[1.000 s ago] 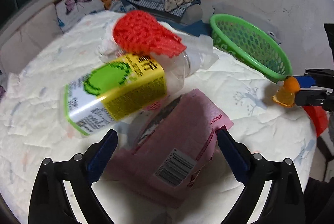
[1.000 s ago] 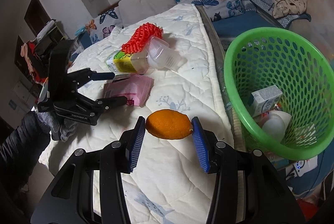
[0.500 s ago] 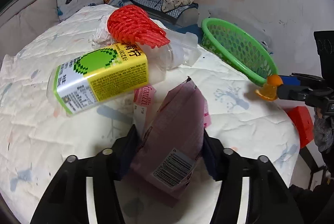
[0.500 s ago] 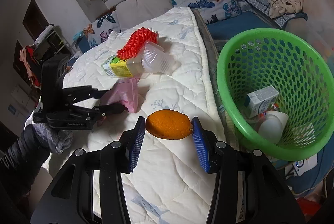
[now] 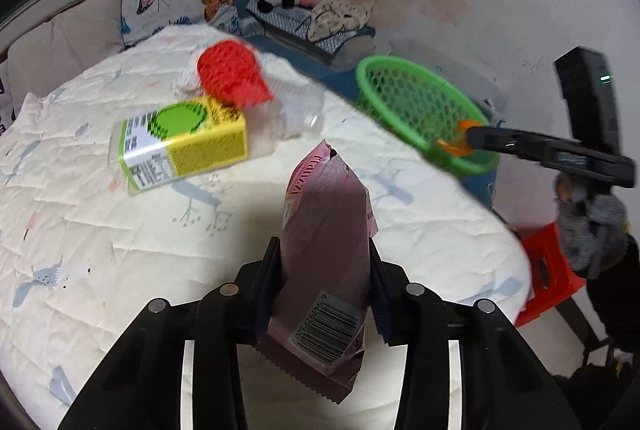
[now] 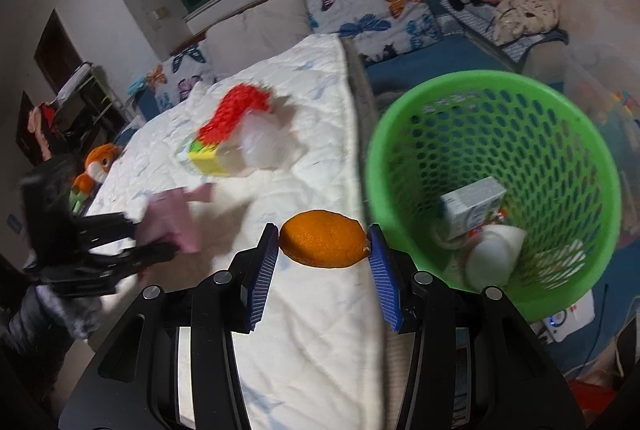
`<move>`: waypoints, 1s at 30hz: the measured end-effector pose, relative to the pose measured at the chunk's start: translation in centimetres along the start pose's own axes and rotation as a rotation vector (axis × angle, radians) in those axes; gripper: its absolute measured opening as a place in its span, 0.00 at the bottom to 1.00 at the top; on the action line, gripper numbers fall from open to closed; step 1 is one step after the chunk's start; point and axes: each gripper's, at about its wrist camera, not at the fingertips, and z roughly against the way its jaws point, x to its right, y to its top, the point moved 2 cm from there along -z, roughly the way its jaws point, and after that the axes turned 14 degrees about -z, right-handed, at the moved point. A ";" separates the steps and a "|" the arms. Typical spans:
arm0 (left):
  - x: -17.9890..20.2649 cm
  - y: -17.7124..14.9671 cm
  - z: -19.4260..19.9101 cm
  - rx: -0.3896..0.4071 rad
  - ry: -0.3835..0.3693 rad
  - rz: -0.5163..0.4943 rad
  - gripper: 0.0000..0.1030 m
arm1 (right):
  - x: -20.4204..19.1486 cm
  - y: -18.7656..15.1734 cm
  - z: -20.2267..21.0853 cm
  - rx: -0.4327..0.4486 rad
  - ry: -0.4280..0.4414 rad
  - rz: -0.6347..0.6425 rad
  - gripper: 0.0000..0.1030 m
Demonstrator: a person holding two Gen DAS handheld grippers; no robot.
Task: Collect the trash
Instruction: 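Drop the orange peel into the green basket with the right tool while the left drops the pink wrapper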
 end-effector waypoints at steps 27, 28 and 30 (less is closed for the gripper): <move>6.6 12.8 -7.3 -0.010 -0.078 -0.062 0.38 | 10.0 3.2 3.1 0.123 -0.160 -0.094 0.64; 6.8 13.2 -7.9 -0.015 -0.084 -0.059 0.38 | 10.1 3.2 3.3 0.127 -0.160 -0.094 0.65; 7.2 13.8 -9.0 -0.026 -0.092 -0.055 0.38 | 10.2 3.0 3.8 0.137 -0.161 -0.093 0.66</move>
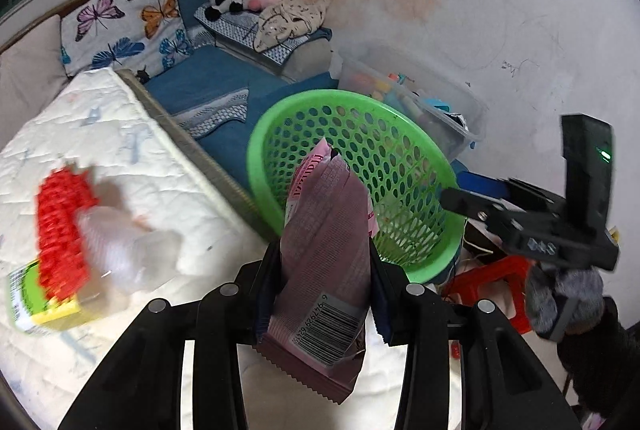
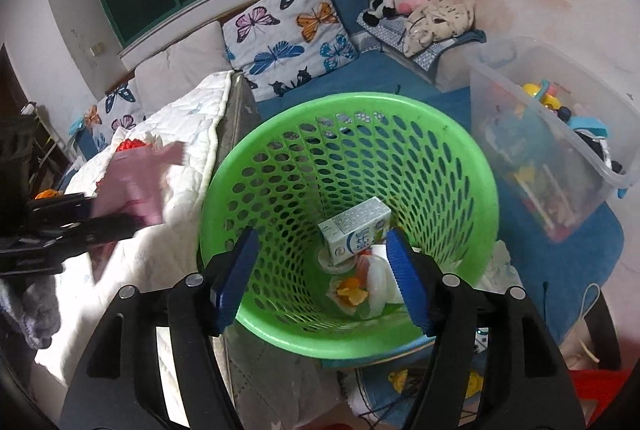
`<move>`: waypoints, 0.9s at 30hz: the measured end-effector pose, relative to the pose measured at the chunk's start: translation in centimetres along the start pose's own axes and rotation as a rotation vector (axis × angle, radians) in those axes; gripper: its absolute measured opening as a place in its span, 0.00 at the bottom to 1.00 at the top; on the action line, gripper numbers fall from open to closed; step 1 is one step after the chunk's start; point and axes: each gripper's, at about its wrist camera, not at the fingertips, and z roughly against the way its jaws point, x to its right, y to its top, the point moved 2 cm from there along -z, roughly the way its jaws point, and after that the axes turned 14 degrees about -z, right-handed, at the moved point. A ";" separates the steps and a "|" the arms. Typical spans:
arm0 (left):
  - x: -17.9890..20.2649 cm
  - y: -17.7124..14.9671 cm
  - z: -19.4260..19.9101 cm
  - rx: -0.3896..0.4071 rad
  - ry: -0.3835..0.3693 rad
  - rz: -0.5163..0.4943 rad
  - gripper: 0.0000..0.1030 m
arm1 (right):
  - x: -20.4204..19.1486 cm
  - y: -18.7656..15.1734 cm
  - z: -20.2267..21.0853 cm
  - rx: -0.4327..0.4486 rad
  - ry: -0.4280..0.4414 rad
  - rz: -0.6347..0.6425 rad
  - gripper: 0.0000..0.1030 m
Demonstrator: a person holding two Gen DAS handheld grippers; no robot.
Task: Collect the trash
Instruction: 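Drop the orange peel into the green basket with the right tool while the left drops the pink wrapper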
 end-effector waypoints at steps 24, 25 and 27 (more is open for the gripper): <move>1.1 1.6 -3.3 0.022 -0.022 0.086 0.71 | 1.0 -0.8 2.6 0.039 0.020 -0.020 0.75; 1.0 1.5 -3.0 0.027 -0.014 0.088 0.71 | 0.8 -0.9 2.6 0.039 0.024 -0.017 0.75; 0.6 1.0 -2.2 0.036 0.009 0.095 0.71 | 0.4 -1.0 2.5 0.034 0.032 -0.012 0.75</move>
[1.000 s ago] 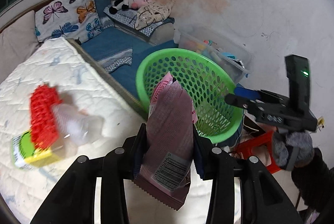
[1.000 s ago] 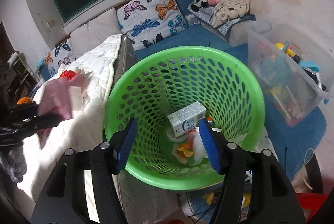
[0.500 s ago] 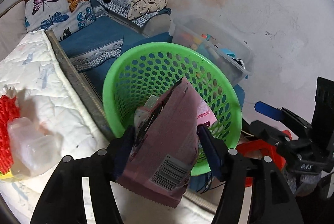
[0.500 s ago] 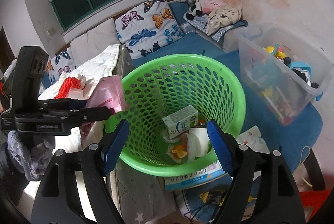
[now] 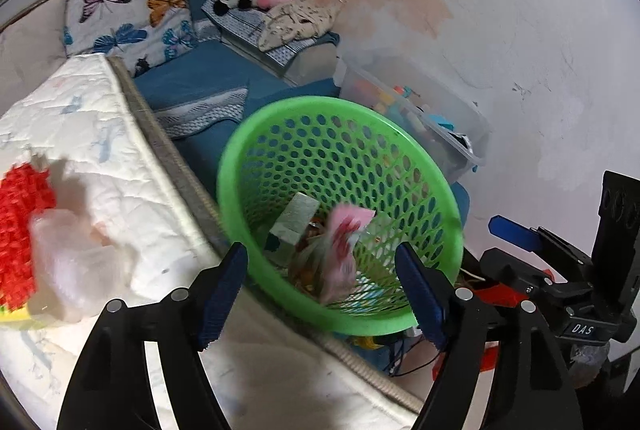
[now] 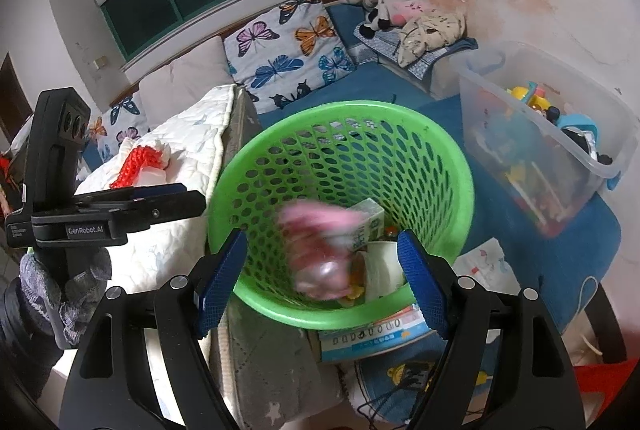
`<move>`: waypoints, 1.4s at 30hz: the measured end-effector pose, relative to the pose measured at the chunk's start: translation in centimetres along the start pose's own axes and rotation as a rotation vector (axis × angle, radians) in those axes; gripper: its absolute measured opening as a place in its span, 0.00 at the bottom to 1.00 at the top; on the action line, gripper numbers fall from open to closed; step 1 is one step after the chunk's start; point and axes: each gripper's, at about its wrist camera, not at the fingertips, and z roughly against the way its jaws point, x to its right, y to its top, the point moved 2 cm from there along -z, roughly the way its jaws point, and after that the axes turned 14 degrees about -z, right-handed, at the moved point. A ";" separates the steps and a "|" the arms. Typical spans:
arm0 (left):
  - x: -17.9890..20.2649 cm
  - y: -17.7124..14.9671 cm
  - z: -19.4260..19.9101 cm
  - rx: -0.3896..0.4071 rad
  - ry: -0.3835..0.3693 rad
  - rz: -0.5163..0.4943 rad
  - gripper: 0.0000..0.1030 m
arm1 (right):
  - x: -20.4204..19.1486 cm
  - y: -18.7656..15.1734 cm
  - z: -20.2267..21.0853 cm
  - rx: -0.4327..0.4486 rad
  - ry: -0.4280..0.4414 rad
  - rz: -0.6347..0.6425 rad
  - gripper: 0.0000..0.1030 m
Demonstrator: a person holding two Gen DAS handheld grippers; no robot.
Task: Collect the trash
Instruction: 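Drop the orange peel into the green basket with the right tool while the left drops the pink wrapper, then grasp the red foam fruit net with the left tool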
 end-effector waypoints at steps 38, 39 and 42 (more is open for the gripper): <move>-17.4 -2.9 5.8 0.031 0.241 0.305 0.46 | -10.4 -1.3 -6.2 -0.136 0.134 0.133 0.76; -17.4 -3.1 5.6 0.033 0.222 0.309 0.43 | -10.5 -1.3 -6.4 -0.141 0.139 0.131 0.76; -17.2 -3.3 5.7 0.045 0.203 0.309 0.33 | -11.2 -1.2 -7.3 -0.161 0.162 0.125 0.76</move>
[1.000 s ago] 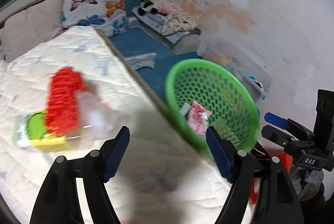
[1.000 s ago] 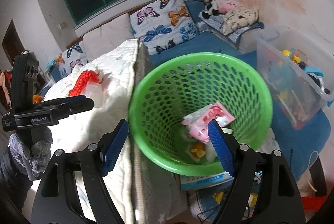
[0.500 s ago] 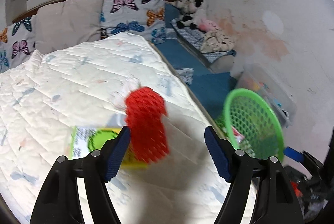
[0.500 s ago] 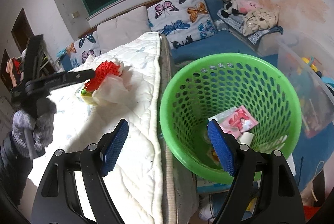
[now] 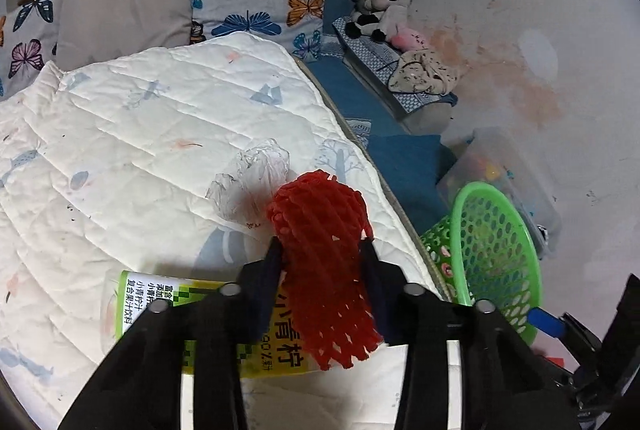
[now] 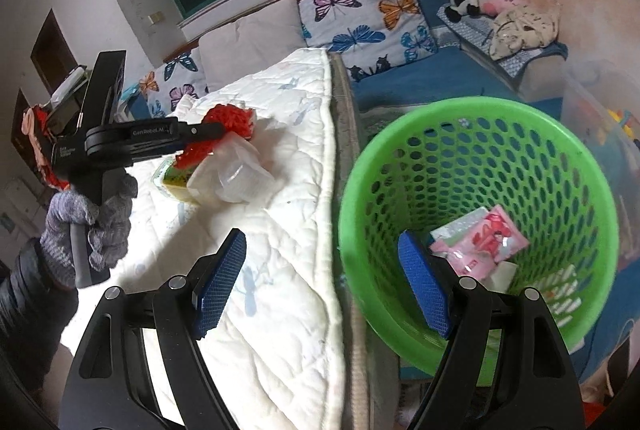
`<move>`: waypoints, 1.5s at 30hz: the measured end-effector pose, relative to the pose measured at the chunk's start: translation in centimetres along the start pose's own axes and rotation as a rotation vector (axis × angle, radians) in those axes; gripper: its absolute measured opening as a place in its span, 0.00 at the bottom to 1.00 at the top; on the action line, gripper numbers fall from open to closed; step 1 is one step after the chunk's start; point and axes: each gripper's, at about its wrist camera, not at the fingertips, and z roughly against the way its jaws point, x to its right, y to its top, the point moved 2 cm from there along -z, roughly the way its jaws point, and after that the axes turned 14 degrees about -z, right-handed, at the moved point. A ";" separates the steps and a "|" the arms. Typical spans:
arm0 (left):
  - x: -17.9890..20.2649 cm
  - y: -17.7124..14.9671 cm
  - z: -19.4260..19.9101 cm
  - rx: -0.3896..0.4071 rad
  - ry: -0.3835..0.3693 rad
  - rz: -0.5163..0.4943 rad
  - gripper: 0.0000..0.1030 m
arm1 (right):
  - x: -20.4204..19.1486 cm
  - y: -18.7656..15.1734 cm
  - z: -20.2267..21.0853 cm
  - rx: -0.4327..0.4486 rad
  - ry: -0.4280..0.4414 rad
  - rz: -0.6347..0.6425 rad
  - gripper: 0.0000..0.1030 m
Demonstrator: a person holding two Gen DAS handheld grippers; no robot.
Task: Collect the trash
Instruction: 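Grasp the red foam fruit net with the left tool, then grasp the clear plastic food box with the right tool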
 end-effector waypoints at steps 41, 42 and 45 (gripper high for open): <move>-3.3 -3.9 7.7 0.126 0.015 0.032 0.24 | -5.0 4.0 -12.4 -0.300 0.309 -0.101 0.57; -3.3 -3.9 7.7 0.125 0.013 0.032 0.24 | -5.0 3.9 -12.0 -0.291 0.305 -0.096 0.57; -2.7 -4.0 7.7 0.124 0.009 0.023 0.24 | -4.9 3.8 -10.8 -0.263 0.296 -0.087 0.56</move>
